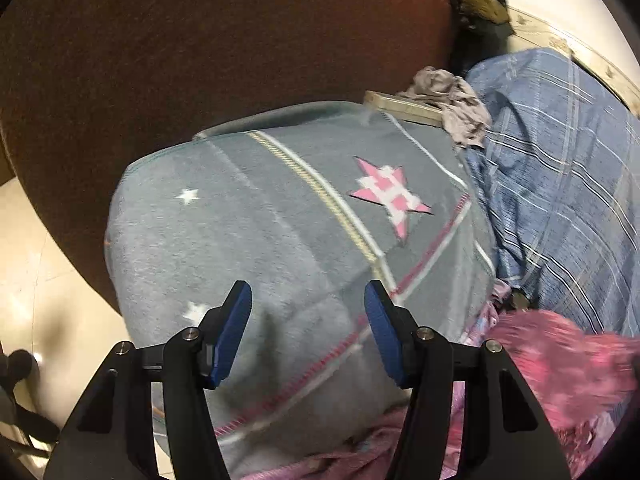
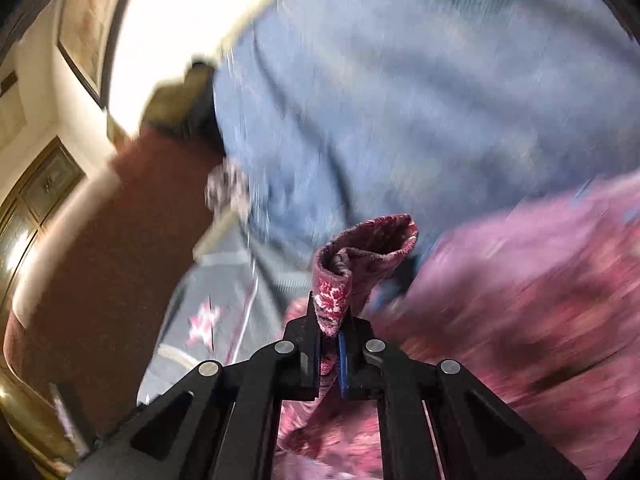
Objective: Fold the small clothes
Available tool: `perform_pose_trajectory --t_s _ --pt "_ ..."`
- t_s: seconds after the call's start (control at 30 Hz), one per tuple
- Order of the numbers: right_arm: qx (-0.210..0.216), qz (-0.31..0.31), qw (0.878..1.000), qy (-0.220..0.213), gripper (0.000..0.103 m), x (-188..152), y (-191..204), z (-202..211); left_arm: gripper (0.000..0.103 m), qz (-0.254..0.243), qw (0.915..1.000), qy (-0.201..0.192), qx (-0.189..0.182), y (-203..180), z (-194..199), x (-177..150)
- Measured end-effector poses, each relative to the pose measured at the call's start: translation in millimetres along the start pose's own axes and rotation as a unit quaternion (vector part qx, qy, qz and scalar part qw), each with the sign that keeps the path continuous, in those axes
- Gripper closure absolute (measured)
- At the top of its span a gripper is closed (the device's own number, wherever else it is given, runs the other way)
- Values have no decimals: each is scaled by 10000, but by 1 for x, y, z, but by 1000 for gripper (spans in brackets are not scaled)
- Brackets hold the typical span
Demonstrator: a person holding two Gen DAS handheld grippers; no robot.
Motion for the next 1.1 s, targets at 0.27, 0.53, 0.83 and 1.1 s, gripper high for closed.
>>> perform_pose_trajectory --t_s 0.27,0.53,0.83,1.1 --pt "-1167 60 9870 -1107 98 46 -92 160 45 -1078 9930 -22 -487 -83 19 -36" --pt "-1987 -919 9684 -1190 98 13 -221 222 43 -2276 9635 267 -1382 -175 41 -105" --pt "-2527 -2028 9447 -501 82 -20 -319 227 42 -2959 9371 508 -1782 -234 45 -161" --pt "-2605 -1306 9499 -1129 65 2 -299 247 41 -3509 9213 878 -1427 -255 29 -195"
Point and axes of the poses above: each gripper's, at about its wrist camera, not at the fingertips, and z roughly against the way its jaws point, y to its left, x to its top, the point moved 3 cm from there along -z, roughly the way its jaws point, and after that the axes turned 2 degrees about -x, right-handed, at the moved point
